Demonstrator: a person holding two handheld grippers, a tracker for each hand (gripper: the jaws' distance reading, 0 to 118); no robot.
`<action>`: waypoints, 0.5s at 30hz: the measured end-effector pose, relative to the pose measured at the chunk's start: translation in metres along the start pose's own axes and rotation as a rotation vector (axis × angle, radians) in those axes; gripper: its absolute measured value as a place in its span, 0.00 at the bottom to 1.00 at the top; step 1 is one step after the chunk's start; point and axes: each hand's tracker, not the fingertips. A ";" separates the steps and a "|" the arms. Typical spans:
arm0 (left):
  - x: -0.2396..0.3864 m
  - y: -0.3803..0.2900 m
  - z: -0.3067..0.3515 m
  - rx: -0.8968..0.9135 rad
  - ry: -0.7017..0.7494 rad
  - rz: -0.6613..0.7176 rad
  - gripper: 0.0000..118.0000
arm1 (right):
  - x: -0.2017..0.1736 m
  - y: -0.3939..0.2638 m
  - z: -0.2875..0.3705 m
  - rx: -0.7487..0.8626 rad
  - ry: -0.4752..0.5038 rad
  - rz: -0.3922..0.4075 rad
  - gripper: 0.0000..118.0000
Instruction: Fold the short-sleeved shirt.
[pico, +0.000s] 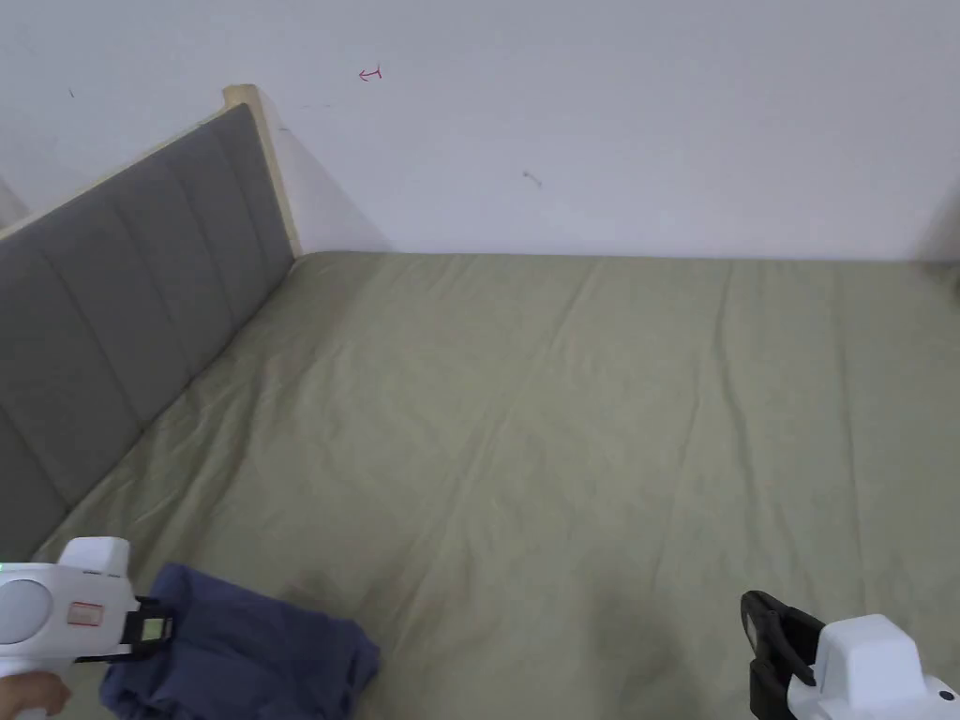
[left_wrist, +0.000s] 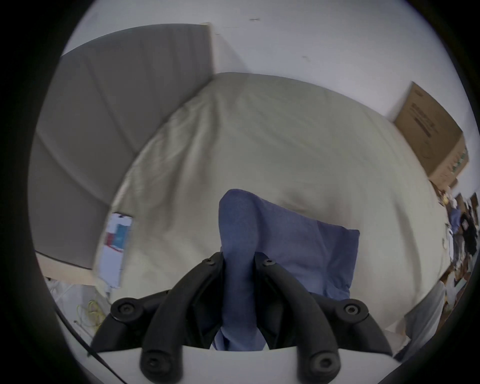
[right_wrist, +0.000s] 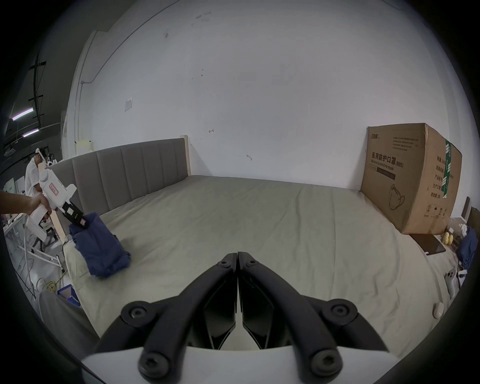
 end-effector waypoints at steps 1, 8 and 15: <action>-0.010 0.003 -0.004 -0.011 0.025 0.009 0.16 | -0.001 0.001 -0.003 0.000 0.000 -0.002 0.00; -0.045 -0.010 -0.042 -0.086 0.074 0.103 0.16 | -0.008 0.005 -0.019 -0.034 -0.016 0.001 0.00; -0.038 -0.015 -0.062 -0.099 0.119 0.078 0.16 | 0.001 0.000 -0.016 -0.065 -0.032 0.006 0.00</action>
